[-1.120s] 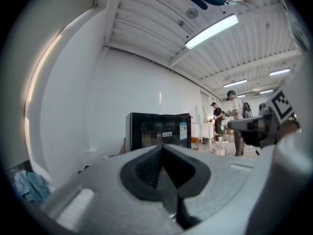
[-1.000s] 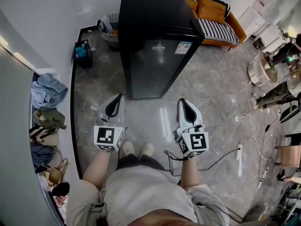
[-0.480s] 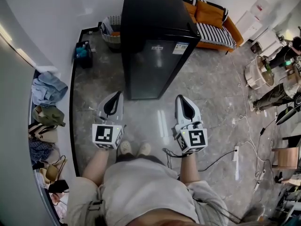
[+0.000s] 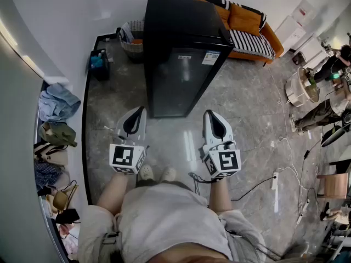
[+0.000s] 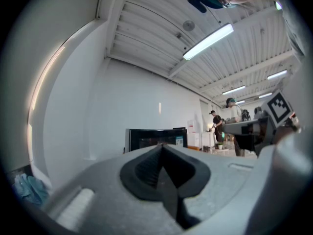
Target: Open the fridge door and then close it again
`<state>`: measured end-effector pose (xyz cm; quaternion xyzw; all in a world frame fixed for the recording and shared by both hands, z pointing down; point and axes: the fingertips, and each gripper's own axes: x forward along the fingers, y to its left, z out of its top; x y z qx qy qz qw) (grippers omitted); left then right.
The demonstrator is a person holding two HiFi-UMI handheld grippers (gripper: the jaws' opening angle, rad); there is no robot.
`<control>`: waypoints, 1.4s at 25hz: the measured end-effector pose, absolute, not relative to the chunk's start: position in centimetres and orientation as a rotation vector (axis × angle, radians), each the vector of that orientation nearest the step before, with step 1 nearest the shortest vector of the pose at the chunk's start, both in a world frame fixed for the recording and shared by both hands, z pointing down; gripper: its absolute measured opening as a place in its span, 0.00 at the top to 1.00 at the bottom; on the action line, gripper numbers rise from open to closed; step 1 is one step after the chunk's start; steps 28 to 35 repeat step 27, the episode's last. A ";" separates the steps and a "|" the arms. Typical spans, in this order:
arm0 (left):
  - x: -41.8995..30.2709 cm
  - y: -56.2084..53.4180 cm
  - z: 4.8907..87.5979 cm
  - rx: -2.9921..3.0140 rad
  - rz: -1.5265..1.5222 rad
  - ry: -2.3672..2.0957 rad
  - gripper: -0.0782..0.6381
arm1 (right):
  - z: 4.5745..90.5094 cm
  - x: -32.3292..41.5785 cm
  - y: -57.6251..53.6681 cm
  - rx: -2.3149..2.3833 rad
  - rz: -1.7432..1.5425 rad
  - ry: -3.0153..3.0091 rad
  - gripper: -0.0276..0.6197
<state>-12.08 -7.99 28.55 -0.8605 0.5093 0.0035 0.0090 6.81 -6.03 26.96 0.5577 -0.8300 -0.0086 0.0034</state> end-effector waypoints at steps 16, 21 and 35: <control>-12.2 -8.0 28.5 -2.692 0.019 1.597 0.89 | 26.8 6.2 -5.9 1.731 -0.027 -2.591 0.95; -11.9 -8.1 28.4 -2.695 0.023 1.587 0.89 | 26.8 6.2 -5.8 1.728 -0.033 -2.595 0.95; -11.8 -8.1 28.4 -2.695 0.030 1.583 0.89 | 26.7 6.2 -5.8 1.728 -0.037 -2.599 0.95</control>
